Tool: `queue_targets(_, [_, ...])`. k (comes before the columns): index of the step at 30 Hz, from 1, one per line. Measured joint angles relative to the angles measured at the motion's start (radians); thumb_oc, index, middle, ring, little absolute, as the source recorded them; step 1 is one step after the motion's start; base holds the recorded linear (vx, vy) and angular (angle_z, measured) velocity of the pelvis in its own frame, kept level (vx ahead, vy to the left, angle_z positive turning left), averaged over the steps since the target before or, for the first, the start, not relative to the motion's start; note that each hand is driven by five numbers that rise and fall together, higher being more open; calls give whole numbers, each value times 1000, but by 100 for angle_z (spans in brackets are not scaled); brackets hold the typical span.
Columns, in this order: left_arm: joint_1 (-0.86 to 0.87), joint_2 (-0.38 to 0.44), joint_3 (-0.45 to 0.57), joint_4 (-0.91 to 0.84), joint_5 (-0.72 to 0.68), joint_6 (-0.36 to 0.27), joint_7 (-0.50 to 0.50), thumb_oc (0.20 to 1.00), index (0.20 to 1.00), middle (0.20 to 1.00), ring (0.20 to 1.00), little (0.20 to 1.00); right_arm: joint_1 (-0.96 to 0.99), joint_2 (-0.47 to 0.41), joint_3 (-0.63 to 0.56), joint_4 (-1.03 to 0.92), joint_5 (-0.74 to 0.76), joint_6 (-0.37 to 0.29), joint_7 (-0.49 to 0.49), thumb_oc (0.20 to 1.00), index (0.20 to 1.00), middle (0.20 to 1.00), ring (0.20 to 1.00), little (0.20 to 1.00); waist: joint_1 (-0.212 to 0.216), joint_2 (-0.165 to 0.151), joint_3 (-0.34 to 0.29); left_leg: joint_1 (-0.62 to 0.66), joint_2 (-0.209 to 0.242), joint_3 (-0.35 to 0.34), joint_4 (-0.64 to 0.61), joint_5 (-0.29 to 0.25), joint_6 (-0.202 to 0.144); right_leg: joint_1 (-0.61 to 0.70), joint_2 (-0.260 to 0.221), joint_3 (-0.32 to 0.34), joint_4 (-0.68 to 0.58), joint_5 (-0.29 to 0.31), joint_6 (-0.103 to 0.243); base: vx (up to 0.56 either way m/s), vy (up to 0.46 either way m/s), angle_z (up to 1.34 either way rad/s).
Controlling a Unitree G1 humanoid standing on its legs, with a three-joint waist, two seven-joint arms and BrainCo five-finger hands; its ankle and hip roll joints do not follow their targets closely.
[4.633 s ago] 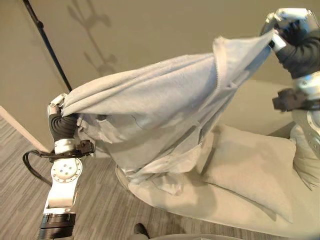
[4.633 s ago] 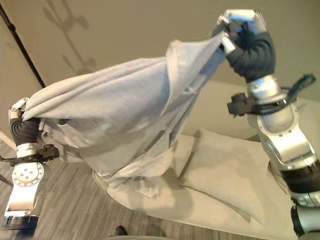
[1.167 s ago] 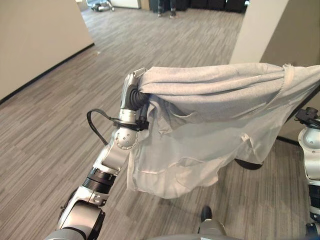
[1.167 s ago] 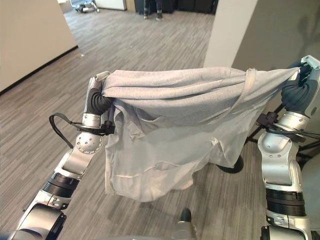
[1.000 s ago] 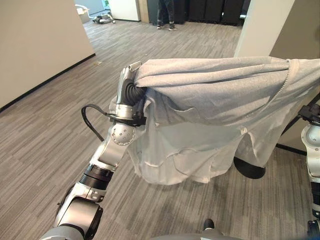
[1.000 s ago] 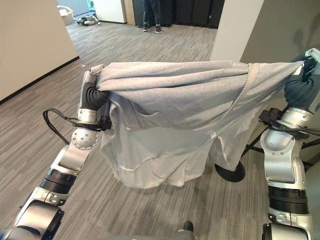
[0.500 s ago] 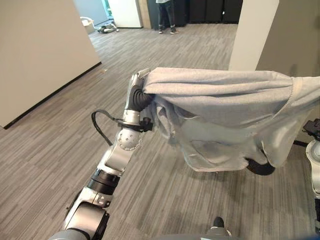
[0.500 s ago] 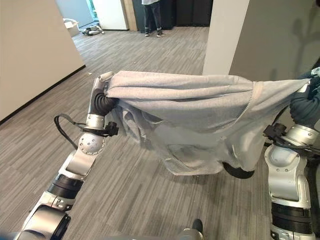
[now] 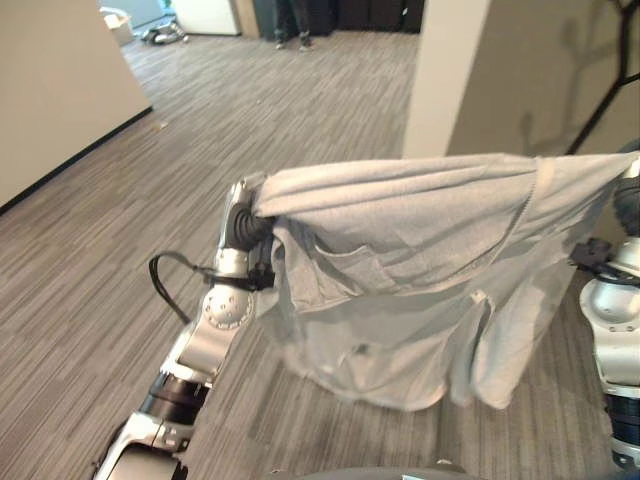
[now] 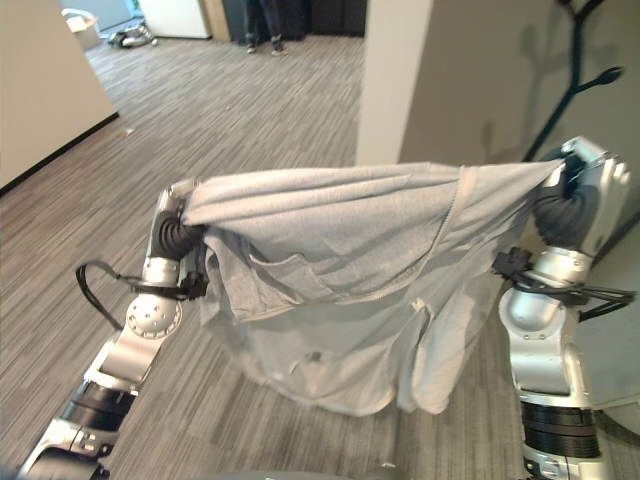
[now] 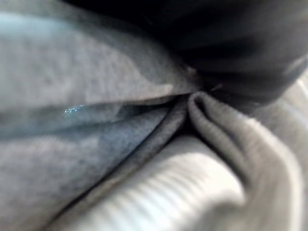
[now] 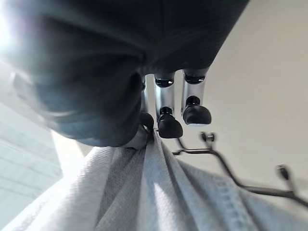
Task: Hang the clothes on the sofa on the clothes rack.
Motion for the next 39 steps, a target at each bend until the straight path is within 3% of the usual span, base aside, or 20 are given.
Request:
queue_targets(7, [93,-16,87,-3,-66,-12,8,200,200,200,200,200,-5,1,93,-10,18,-18,54,200,200,200,200,200,22,-36,-66,52,134,-3,-34,48,-87,-38,155,141,-20,-158,34,-5,-569,-65])
queue_targets(9, [150,-26,108,-2,-104,-10,8,200,200,200,200,200,12,12,109,-26,18,-46,79,200,200,200,200,200,16,-35,-57,71,199,-12,-56,187,-24,-92,216,139,60,-154,-31,53,-624,-35])
queue_targets(11, [160,-22,107,-8,-108,-10,10,200,200,200,200,200,21,3,103,-42,15,-66,81,200,200,200,200,200,36,-86,-63,48,231,-95,-19,305,-67,-68,265,147,-49,-129,-75,-18,-566,-9])
queue_targets(13, [195,-48,80,-6,-108,-9,13,200,200,200,200,200,49,6,71,-58,10,-72,72,200,200,200,200,200,46,-77,-51,-59,369,-81,112,476,-44,-9,349,112,-121,-130,-133,-146,-586,1])
queue_targets(14, [204,-47,74,-8,-107,-8,12,200,200,200,200,200,45,16,57,-68,1,-76,70,200,200,200,200,200,53,-85,-47,-64,380,-62,136,460,-71,-1,356,115,-141,-124,-141,-205,-584,-12])
queue_targets(16, [218,-64,71,-9,-110,-5,9,200,200,200,200,200,51,-15,64,-149,-3,-70,62,200,200,200,200,200,72,-88,-30,-102,231,-202,101,508,-20,5,364,174,-210,-49,-209,-166,-495,-47])
queue_targets(17, [212,-64,70,-10,-114,-5,7,200,200,200,200,200,46,-6,52,-164,-3,-76,61,200,200,200,200,200,74,-86,-19,-113,220,-203,137,466,-68,22,359,181,-256,-24,-176,-88,-313,-30])
queue_targets(19, [162,-97,56,-8,-116,-5,-22,200,200,200,200,200,37,38,49,-153,-2,-64,52,200,200,200,200,200,70,-76,38,-150,93,-177,227,313,-193,76,353,209,-383,38,-208,-52,-237,-20])
queue_targets(22, [134,-140,36,3,-138,-2,-39,200,200,200,200,200,32,72,88,-143,3,-56,48,200,200,200,200,200,81,-75,55,-249,-69,-213,172,324,-229,68,334,264,-386,42,-248,44,-92,-36])
queue_targets(24, [107,-160,-3,44,-153,8,-63,200,200,200,200,200,32,100,136,-109,21,-48,61,200,200,200,200,200,91,-69,67,-283,-123,-169,115,305,-204,91,336,256,-427,56,-219,158,3,-67])
queue_targets(25, [104,-154,-28,44,-157,8,-82,200,200,200,200,200,88,122,151,-112,31,-45,65,200,200,200,200,200,45,-44,55,-247,-113,-144,88,264,-138,131,374,249,-442,54,-185,252,-9,-49])
queue_targets(27, [62,-150,-70,84,-176,9,-108,200,200,200,200,200,146,125,178,-111,41,-40,69,200,200,200,200,200,0,-48,38,-163,-138,-122,-52,204,-134,131,401,262,-407,24,-157,242,24,-28])
queue_targets(28, [13,-143,-119,104,-187,29,-121,200,200,200,200,200,141,130,187,-110,51,-38,74,200,200,200,200,200,-9,-73,38,-158,-140,-123,-66,157,-175,108,394,259,-380,18,-153,169,196,-11])
queue_targets(30, [-17,-133,-176,104,-195,33,-134,200,200,200,200,200,136,130,182,-116,57,-39,82,200,200,200,200,200,-14,-100,28,-152,-149,-102,22,46,-20,99,363,233,-365,10,-135,144,223,-1])
queue_targets(31, [-19,-129,-186,103,-196,33,-139,200,200,200,200,200,102,124,184,-128,57,-41,85,200,200,200,200,200,-38,-98,14,-10,-192,-14,-89,-63,66,79,304,215,-218,-55,-61,122,192,23])
queue_targets(33, [-21,-102,-173,103,-216,32,-136,200,200,200,200,200,64,142,199,-152,56,-48,76,200,200,200,200,200,-37,-82,4,111,-273,48,-299,-46,73,-111,184,197,188,-83,99,115,101,0])
queue_targets(34, [-21,-95,-173,104,-216,33,-136,200,200,200,200,200,61,149,205,-154,56,-47,75,200,200,200,200,200,-28,-81,5,111,-279,55,-299,-42,68,-133,151,165,242,-88,120,53,-34,-18])
queue_targets(35, [-3,-76,-175,104,-217,37,-137,200,200,200,200,200,69,148,224,-158,55,-47,75,200,200,200,200,200,-10,-82,1,124,-313,57,-302,-57,76,-161,30,86,296,-80,111,62,-166,34])
queue_targets(37, [2,-71,-174,110,-218,40,-140,200,200,200,200,200,73,148,199,-156,54,-47,74,200,200,200,200,200,10,-71,-2,93,-322,-49,-293,-74,85,-87,-54,49,43,-15,120,108,-398,122])
queue_targets(39, [1,-66,-161,110,-225,46,-139,200,200,200,200,200,86,151,140,-125,54,-46,74,200,200,200,200,200,-2,-65,-18,-9,-300,-130,-166,-95,65,12,-246,50,-307,292,172,125,-715,163])
